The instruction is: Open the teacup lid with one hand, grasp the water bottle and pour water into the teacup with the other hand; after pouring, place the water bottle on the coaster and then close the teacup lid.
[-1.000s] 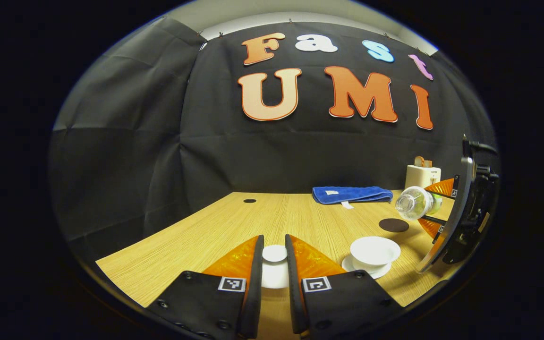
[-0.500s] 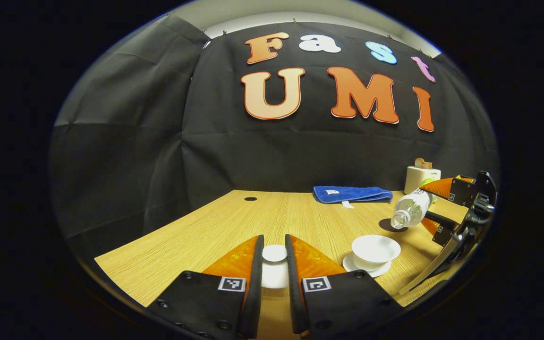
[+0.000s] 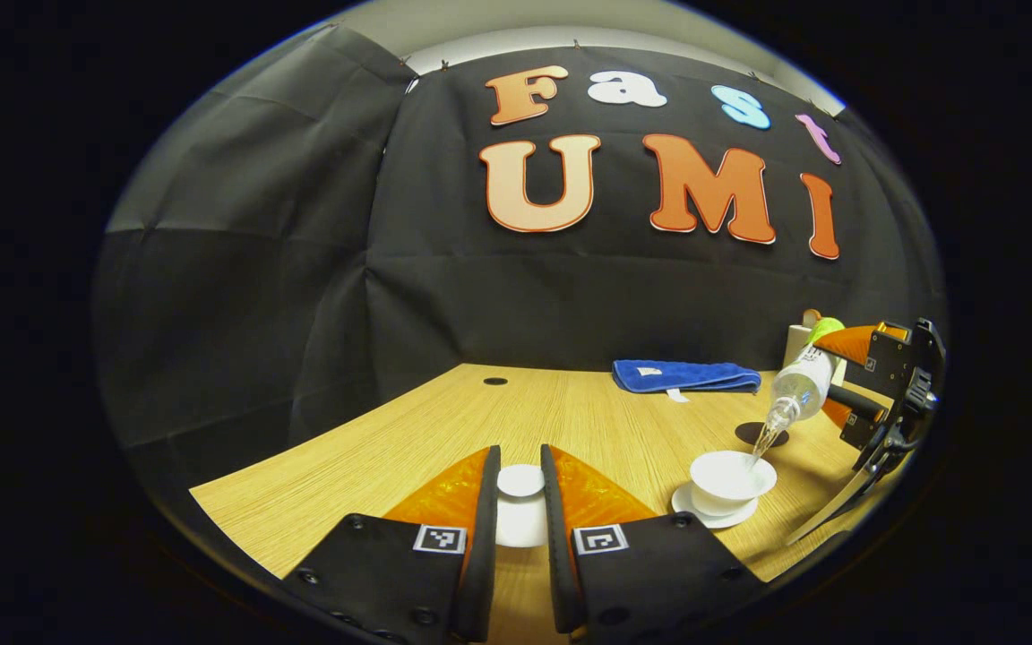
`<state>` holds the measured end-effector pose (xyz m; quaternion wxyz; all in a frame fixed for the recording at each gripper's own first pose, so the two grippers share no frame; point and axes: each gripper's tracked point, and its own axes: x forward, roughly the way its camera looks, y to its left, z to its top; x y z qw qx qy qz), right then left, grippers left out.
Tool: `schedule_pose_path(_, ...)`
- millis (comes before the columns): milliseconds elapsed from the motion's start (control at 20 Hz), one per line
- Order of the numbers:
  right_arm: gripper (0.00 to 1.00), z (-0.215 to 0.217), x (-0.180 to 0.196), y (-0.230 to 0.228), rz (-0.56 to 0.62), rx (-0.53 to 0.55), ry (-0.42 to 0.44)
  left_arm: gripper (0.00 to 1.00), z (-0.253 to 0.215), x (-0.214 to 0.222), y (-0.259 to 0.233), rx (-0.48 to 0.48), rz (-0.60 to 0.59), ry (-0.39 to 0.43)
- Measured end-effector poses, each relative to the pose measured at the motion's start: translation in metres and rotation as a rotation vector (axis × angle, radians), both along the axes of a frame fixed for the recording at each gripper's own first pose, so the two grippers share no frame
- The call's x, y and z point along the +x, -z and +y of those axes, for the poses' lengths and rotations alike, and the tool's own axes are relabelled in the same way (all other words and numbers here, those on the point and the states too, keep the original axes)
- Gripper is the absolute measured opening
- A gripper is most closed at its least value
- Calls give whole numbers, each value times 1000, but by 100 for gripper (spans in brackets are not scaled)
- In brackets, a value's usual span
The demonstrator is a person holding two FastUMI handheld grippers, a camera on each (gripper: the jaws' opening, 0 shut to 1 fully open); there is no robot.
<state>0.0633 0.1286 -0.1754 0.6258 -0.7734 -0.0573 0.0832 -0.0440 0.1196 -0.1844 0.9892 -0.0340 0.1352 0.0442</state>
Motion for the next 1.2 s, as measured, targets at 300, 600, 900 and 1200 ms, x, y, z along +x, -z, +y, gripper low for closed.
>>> schedule_pose_path(300, 60, 4, 0, -5, -65, -58, -47, 30, 3, -1, 0, 2, 6, -6)
schedule_pose_path(600, 59, 7, 2, -12, -134, -139, -98, 29, 0, 0, -1, -4, 11, 2)
schedule_pose_path(900, 59, 14, 5, -27, -202, -188, -149, 30, -1, 1, -3, -3, 13, 10)
schedule_pose_path(1200, 59, 23, 6, -38, -278, -225, -189, 30, -1, 0, -5, 2, 11, 16)
